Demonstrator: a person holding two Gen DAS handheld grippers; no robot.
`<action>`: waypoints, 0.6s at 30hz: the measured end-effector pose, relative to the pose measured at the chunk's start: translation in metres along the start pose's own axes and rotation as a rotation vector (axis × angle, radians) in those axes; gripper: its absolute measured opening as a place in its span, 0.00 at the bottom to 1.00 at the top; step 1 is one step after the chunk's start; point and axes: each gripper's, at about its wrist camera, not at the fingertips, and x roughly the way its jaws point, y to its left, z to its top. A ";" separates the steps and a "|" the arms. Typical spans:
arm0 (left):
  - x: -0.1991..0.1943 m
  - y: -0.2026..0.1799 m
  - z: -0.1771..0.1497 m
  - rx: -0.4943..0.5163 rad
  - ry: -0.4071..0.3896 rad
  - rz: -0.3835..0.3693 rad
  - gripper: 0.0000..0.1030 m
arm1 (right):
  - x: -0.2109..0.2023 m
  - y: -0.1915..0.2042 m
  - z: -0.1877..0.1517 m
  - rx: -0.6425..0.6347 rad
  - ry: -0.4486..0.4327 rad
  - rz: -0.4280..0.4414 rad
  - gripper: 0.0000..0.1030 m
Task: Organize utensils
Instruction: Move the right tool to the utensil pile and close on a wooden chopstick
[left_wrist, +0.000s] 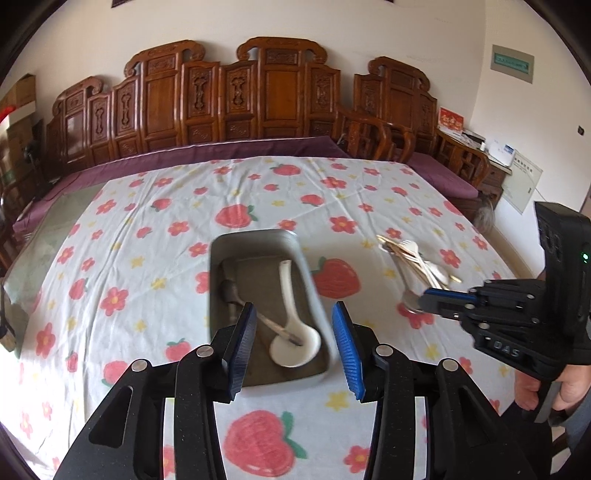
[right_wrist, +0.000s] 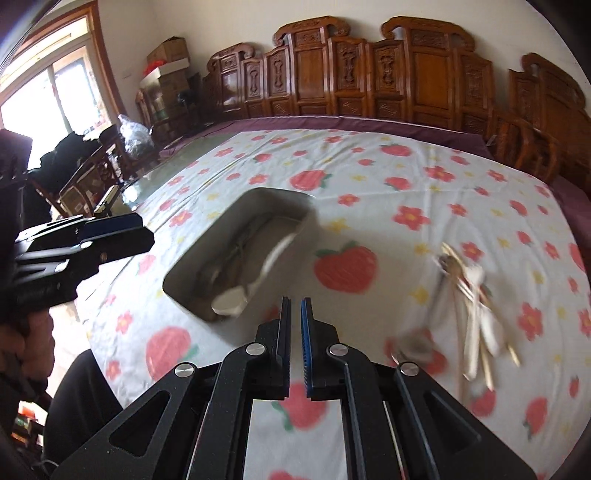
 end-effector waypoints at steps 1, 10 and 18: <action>0.000 -0.006 0.000 0.006 0.000 -0.003 0.40 | -0.007 -0.004 -0.004 0.004 -0.009 -0.010 0.08; 0.000 -0.055 -0.003 0.070 0.005 -0.024 0.43 | -0.056 -0.033 -0.029 0.002 -0.078 -0.084 0.08; 0.001 -0.091 -0.005 0.107 0.012 -0.029 0.45 | -0.074 -0.055 -0.033 0.013 -0.097 -0.124 0.08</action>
